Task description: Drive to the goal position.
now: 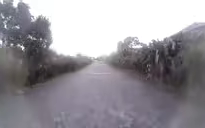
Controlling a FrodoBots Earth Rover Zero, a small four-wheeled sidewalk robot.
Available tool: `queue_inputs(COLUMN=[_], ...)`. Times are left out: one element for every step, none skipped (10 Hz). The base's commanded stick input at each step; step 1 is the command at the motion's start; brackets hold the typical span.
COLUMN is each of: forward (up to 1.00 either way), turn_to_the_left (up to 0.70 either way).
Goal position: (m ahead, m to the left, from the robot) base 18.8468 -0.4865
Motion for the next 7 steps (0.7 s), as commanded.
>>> queue_inputs(forward=[0.85, 0.85, 0.85, 0.85, 0.85, 0.85, 0.85], turn_to_the_left=[0.00, 0.00, 0.00, 0.00, 0.00, 0.00, 0.00])
